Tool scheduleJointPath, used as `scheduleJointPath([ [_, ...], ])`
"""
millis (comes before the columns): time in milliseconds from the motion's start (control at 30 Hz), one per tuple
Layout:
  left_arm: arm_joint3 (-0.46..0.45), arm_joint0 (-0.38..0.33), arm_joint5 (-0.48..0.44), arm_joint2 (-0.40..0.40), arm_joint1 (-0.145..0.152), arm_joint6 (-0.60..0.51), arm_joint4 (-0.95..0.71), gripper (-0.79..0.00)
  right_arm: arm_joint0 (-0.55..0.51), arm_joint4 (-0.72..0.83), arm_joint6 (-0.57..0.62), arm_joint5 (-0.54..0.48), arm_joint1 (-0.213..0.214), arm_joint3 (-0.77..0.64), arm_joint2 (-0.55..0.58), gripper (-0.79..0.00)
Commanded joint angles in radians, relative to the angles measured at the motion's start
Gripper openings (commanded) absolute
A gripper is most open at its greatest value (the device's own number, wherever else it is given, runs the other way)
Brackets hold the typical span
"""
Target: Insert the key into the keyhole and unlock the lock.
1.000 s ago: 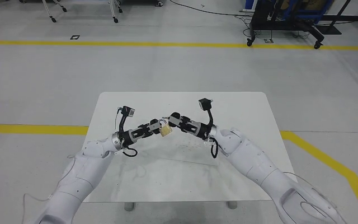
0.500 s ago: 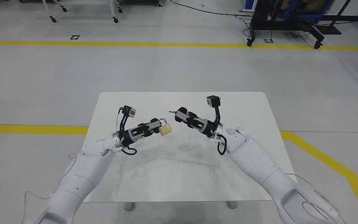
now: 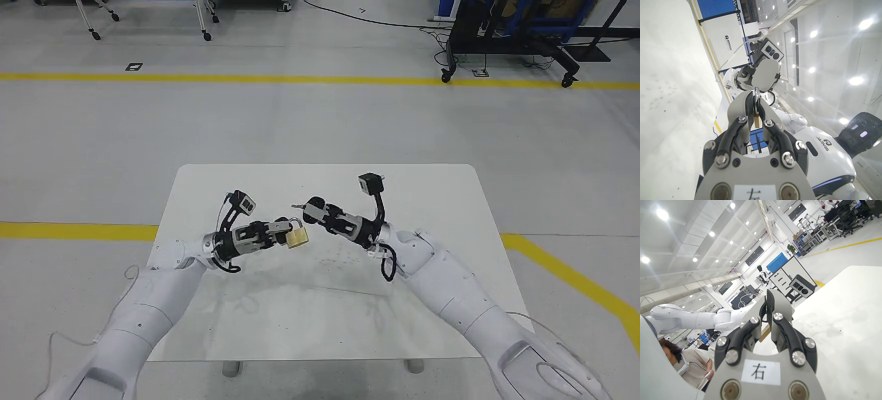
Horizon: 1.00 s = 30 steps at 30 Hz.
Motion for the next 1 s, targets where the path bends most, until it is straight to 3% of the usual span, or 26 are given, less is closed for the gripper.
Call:
scheduleJointPath([
  [0,0.004,-0.002,0.004,-0.004,-0.002,-0.004,0.005,-0.785,0.006,0.003,0.010,0.006,-0.005,0.007,-0.005,-0.785],
  [433,0.014,-0.004,0.020,-0.029,-0.017,-0.020,0.013,-0.785,0.045,0.060,0.060,0.001,-0.045,0.081,-0.034,-0.785],
  [733,0.024,0.000,-0.019,-0.062,-0.020,0.019,0.047,-0.785,0.019,0.081,0.039,-0.040,-0.029,0.081,0.048,-0.785],
  [867,-0.011,0.021,-0.044,-0.078,-0.020,0.044,0.041,-0.785,-0.011,0.035,-0.005,-0.026,-0.012,0.067,0.106,-0.785],
  [967,-0.039,0.044,-0.069,-0.094,-0.022,0.069,0.014,-0.785,-0.036,-0.033,-0.109,0.039,-0.013,0.041,0.132,-0.785],
])
